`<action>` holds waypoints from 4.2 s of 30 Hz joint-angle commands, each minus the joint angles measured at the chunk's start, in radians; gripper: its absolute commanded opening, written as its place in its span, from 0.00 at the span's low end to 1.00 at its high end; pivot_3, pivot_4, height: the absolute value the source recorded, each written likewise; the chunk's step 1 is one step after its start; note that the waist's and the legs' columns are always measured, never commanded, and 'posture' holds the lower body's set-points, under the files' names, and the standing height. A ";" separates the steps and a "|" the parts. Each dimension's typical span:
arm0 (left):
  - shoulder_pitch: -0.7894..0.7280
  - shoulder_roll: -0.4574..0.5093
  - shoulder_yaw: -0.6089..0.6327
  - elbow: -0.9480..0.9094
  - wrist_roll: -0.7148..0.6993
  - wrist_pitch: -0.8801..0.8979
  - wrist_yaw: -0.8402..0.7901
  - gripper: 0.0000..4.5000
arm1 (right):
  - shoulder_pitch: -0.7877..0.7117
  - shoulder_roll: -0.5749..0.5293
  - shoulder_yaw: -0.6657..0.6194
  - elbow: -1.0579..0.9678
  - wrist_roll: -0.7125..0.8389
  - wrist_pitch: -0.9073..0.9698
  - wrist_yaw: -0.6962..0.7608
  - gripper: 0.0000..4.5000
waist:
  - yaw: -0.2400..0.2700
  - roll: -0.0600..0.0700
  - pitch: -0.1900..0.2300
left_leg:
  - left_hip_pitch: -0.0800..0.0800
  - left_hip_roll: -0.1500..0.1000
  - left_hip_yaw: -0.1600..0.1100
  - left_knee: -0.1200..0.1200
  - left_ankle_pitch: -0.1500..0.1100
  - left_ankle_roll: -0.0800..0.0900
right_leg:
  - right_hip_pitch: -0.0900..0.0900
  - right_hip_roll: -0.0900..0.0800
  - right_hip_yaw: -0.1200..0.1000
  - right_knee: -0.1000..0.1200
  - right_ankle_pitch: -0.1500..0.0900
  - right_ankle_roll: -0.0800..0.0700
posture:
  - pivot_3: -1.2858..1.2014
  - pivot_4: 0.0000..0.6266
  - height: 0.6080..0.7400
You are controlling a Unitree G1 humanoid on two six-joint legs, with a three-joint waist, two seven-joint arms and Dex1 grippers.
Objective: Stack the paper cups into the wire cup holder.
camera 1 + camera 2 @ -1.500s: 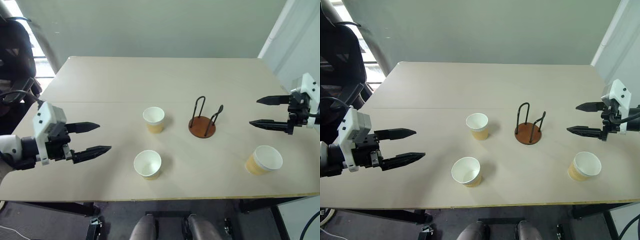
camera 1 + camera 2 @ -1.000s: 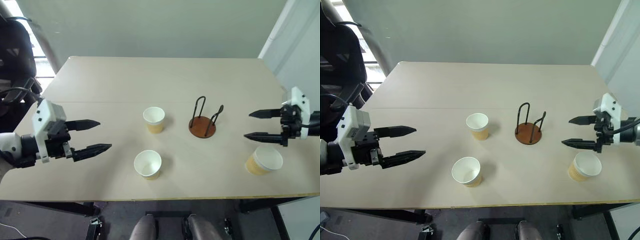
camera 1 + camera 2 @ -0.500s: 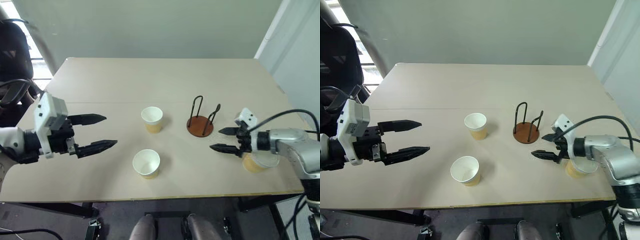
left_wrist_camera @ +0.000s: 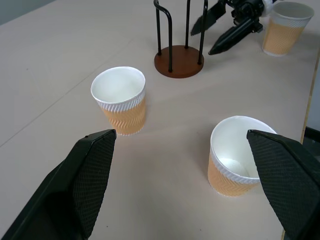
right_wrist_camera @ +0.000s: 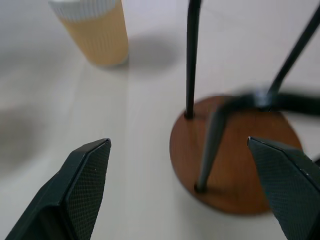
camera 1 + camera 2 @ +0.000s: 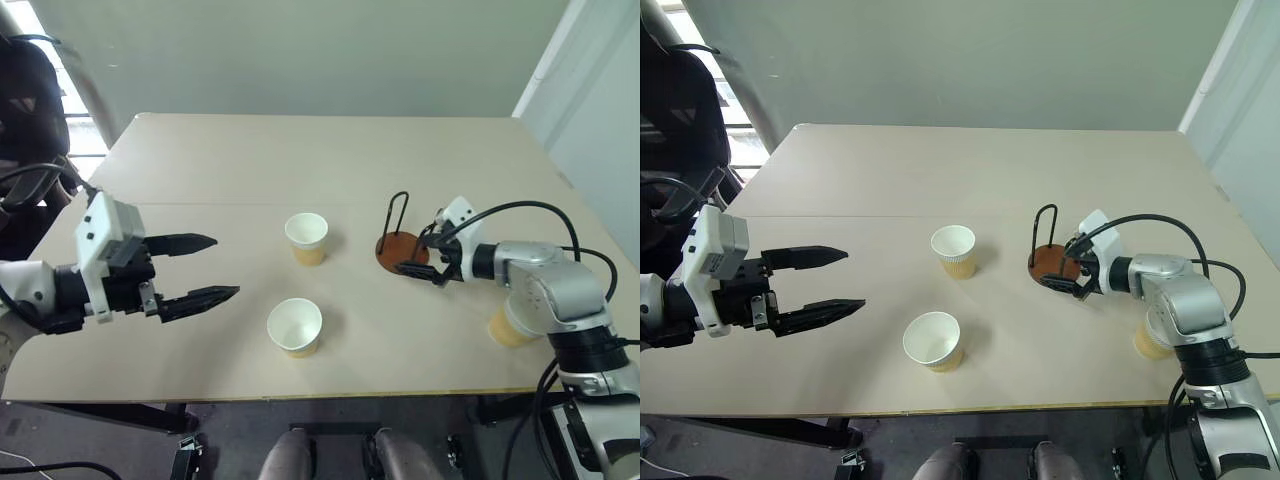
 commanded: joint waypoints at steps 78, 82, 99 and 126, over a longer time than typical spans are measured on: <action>-0.353 0.031 -0.244 0.139 0.021 -0.090 -0.178 1.00 | 0.103 -0.713 -0.340 -0.321 0.149 -0.213 0.697 0.99 | 0.016 -0.003 0.000 | -0.005 0.000 -0.001 0.002 -0.002 -0.003 | -0.002 0.001 0.002 -0.002 -0.007 -0.008 | 0.52 0.24 1.00; -0.397 0.045 -0.329 0.084 0.006 -0.096 -0.284 1.00 | 0.431 -0.703 -0.620 -0.445 0.165 -0.072 0.790 0.99 | 0.022 -0.005 0.000 | -0.006 0.000 0.000 0.002 -0.006 -0.006 | -0.001 0.001 0.002 -0.003 -0.007 -0.003 | 0.52 0.24 1.00; -0.430 0.039 -0.350 0.043 0.053 -0.118 -0.281 1.00 | 0.805 -0.652 -0.589 -0.428 -0.062 -0.200 0.578 0.99 | 0.009 -0.004 0.001 | 0.000 0.000 0.000 0.010 -0.012 0.003 | 0.006 0.001 0.004 -0.001 -0.012 0.006 | 0.52 0.24 1.00; -0.280 -0.016 -0.135 -0.032 -0.136 -0.063 -0.159 1.00 | 0.569 -0.675 -0.248 -0.234 -0.105 -0.340 0.527 0.55 | 0.010 -0.003 0.001 | 0.001 0.000 0.001 0.011 -0.011 0.004 | 0.009 0.002 0.003 -0.001 -0.011 0.009 | 0.52 0.24 1.00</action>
